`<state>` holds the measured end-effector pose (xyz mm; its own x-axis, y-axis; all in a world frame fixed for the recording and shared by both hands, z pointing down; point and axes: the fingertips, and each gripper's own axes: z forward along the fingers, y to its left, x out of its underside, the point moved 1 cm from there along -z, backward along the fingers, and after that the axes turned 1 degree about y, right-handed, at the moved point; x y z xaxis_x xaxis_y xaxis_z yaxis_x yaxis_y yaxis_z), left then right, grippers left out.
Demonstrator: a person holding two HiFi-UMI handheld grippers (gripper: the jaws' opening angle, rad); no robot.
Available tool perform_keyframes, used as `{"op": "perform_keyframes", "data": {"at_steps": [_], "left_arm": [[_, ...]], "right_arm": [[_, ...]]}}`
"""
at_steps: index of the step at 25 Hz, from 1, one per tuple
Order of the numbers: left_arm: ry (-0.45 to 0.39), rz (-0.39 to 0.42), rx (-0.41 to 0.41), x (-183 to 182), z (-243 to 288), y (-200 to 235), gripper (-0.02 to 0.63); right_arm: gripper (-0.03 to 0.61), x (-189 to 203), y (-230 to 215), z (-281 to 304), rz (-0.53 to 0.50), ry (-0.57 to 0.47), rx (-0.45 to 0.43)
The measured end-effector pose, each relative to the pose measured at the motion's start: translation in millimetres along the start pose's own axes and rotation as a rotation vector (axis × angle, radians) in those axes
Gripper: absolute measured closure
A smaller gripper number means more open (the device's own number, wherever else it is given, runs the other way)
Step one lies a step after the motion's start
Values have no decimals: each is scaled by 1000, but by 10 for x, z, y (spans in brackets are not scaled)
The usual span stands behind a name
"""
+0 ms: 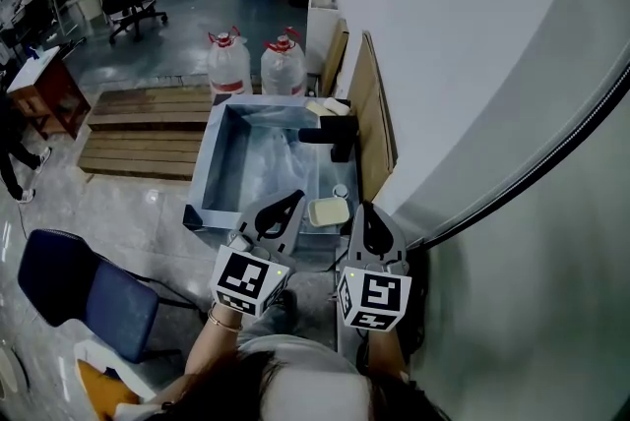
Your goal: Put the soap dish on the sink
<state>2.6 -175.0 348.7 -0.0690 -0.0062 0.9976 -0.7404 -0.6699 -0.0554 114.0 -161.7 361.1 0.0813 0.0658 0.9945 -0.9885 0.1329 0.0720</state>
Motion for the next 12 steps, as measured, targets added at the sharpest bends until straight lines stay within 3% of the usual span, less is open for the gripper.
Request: {"op": "perform_keyframes", "data": {"at_steps": [12], "left_arm": [[-18, 1, 4, 20, 18, 37, 611]], "right_arm": [[552, 36, -4, 60, -7, 4, 4]]}}
